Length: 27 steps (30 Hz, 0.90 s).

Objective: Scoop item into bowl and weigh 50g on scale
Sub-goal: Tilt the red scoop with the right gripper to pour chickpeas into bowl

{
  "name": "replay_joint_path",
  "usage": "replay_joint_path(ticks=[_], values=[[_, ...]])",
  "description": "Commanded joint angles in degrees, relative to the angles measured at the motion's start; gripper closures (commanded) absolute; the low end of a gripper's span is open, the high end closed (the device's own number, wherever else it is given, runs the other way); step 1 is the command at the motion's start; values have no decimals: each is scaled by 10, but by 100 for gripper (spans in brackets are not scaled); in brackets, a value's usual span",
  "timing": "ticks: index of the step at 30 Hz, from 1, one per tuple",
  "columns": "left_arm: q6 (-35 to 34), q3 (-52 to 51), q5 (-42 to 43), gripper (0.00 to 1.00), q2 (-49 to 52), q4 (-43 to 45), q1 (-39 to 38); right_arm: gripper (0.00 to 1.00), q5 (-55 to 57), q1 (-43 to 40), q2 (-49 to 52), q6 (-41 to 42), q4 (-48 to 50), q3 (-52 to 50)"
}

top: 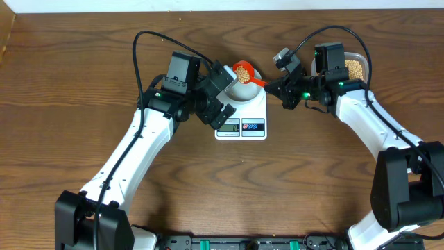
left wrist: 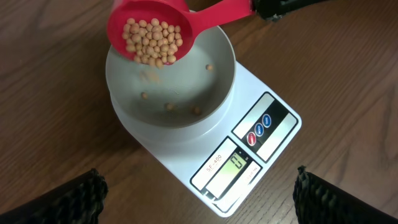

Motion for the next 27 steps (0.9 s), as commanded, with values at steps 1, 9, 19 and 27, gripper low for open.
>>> replay_joint_path(ticks=[1,9,19,27], values=[[3,-3,7,2,-14,1,2,99,4,5,-7,-29,2,-3],[3,-3,7,2,-14,1,2,99,4,5,-7,-48,8,-3],[3,-3,7,2,-14,1,2,99,4,6,-7,-78,9,-3],[3,-3,7,2,-14,1,2,99,4,9,-7,-106,9,-3]])
